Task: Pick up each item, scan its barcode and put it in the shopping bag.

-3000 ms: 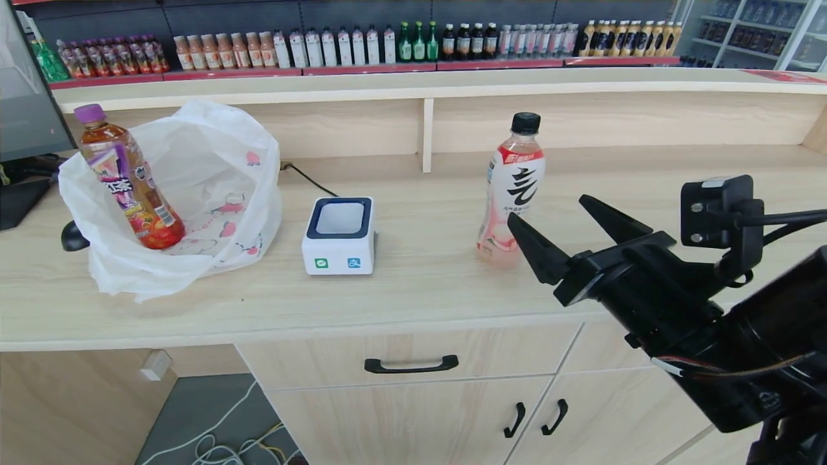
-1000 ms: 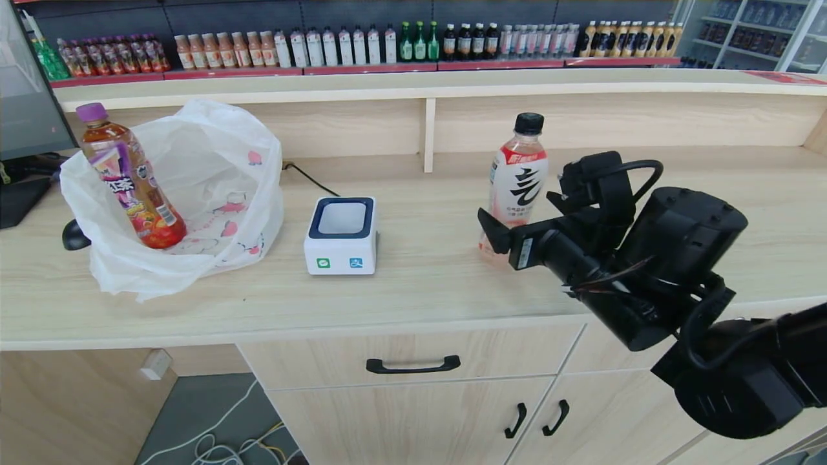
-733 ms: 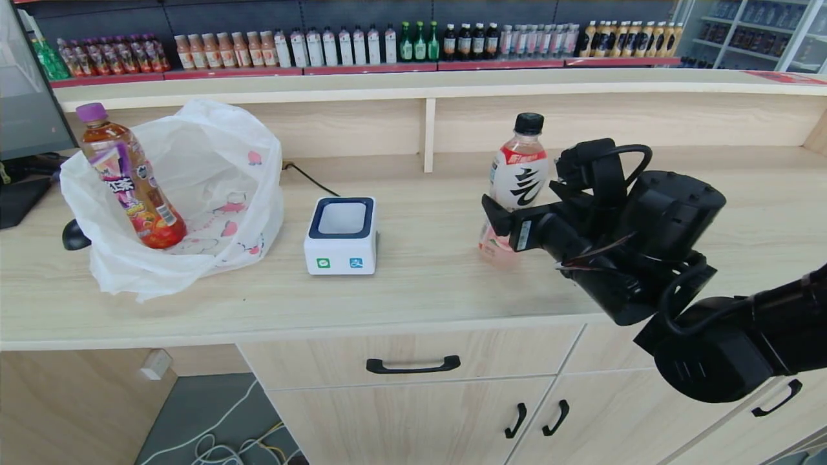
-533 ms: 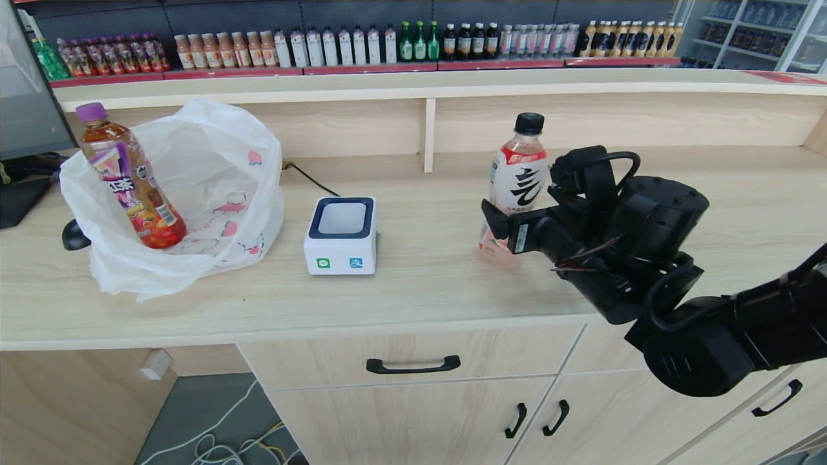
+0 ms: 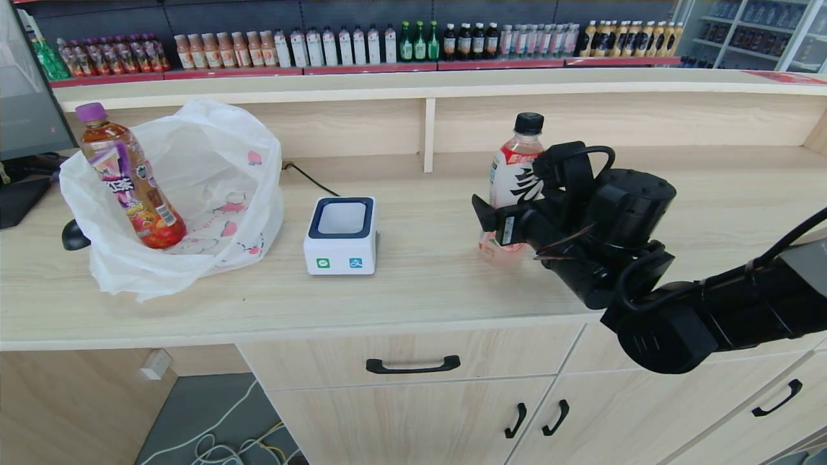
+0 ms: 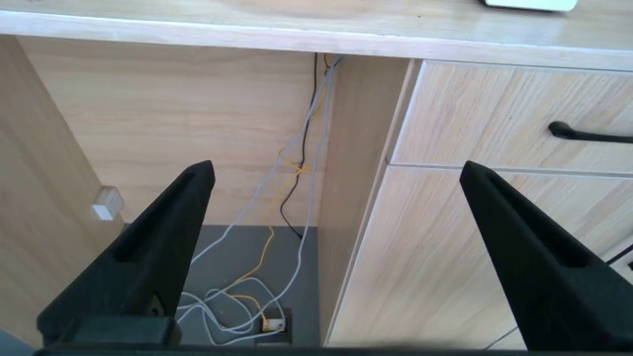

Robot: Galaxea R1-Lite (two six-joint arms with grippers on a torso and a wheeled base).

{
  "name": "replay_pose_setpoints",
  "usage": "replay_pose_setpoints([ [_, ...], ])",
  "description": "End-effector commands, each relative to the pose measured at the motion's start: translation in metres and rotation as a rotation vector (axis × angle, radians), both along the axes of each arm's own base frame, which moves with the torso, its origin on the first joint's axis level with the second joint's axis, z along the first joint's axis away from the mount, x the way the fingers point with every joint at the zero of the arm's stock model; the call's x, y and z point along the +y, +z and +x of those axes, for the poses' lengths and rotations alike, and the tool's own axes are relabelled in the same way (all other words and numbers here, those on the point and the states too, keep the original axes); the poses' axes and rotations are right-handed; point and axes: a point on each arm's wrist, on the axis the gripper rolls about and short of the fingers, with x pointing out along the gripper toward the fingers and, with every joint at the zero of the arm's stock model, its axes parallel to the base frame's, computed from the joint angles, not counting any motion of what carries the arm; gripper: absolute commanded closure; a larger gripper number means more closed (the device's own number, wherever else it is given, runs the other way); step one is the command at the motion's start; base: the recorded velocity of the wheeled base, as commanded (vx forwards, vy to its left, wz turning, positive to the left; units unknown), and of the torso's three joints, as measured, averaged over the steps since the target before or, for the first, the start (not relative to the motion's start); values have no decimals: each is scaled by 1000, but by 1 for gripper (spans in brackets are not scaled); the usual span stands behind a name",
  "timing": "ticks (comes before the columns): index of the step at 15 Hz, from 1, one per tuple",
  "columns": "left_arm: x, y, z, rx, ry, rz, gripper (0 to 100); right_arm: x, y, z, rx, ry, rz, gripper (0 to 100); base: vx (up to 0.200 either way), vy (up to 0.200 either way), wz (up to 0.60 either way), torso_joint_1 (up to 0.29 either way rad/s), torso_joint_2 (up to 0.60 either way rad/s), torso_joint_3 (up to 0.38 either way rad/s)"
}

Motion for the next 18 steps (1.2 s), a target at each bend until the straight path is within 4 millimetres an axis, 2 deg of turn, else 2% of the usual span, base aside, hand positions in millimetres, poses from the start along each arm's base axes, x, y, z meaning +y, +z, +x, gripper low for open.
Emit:
replay_pose_setpoints([
  [1,0,0,0,-1,0,-1,0,1,-1,2,0,1,-1,0,0,0,0,0,0,0],
  [7,0,0,0,-1,0,-1,0,3,-4,3,7,4,-5,0,0,0,0,0,0,0],
  [8,0,0,0,-1,0,-1,0,4,-4,3,7,5,-3,100,0,0,0,0,0,0],
  [18,0,0,0,-1,0,-1,0,6,6,-7,-17,24,10,100,0,0,0,0,0,0],
])
